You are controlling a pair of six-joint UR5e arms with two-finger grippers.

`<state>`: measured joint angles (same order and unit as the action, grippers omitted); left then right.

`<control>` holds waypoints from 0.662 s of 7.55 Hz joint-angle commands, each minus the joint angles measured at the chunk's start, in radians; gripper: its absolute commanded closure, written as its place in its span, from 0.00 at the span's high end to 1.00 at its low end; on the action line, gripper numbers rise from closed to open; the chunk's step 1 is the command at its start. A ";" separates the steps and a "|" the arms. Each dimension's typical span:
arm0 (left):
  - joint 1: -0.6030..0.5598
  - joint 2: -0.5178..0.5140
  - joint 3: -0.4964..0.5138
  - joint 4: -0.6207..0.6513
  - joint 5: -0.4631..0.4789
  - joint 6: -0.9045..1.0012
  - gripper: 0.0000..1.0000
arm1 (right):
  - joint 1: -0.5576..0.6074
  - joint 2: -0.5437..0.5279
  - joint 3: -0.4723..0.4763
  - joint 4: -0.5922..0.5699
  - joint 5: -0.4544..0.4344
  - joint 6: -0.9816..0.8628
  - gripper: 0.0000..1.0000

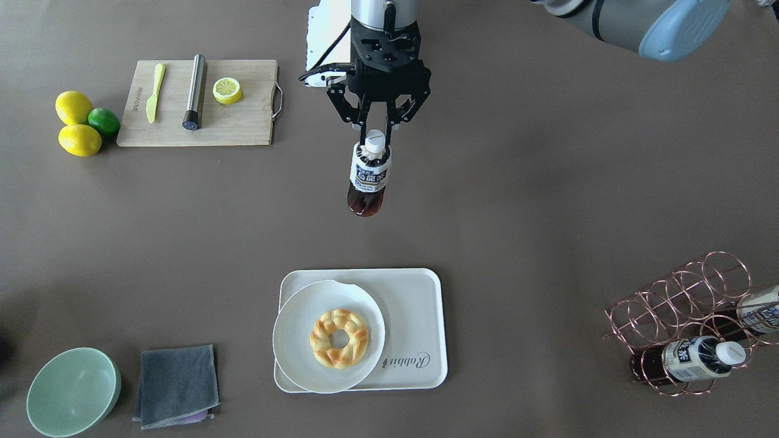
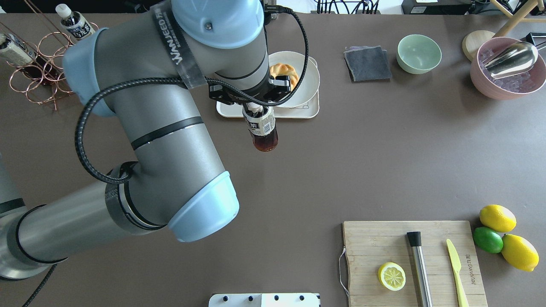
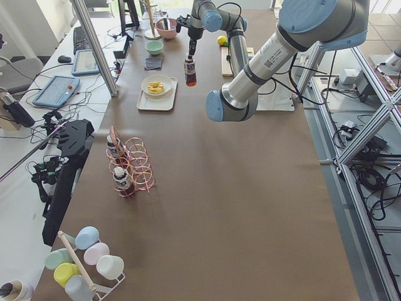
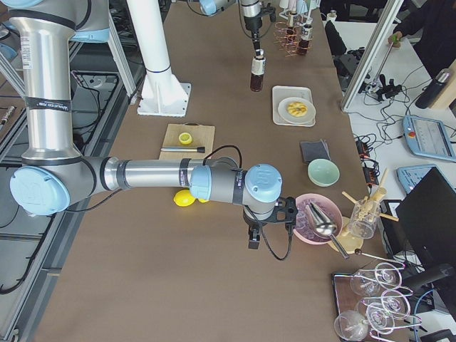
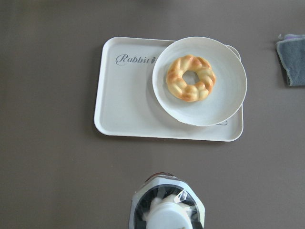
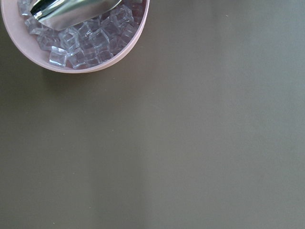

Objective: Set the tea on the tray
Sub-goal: 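Carry the bottle with the left gripper and set it down near the tray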

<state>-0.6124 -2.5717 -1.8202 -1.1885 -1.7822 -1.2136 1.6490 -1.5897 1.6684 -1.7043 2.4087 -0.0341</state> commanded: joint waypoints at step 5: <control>0.190 0.005 0.013 0.050 0.179 -0.072 0.00 | 0.000 -0.003 0.011 0.000 0.007 -0.001 1.00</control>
<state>-0.4378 -2.5893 -1.8020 -1.1457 -1.6158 -1.2771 1.6490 -1.5921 1.6765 -1.7043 2.4157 -0.0345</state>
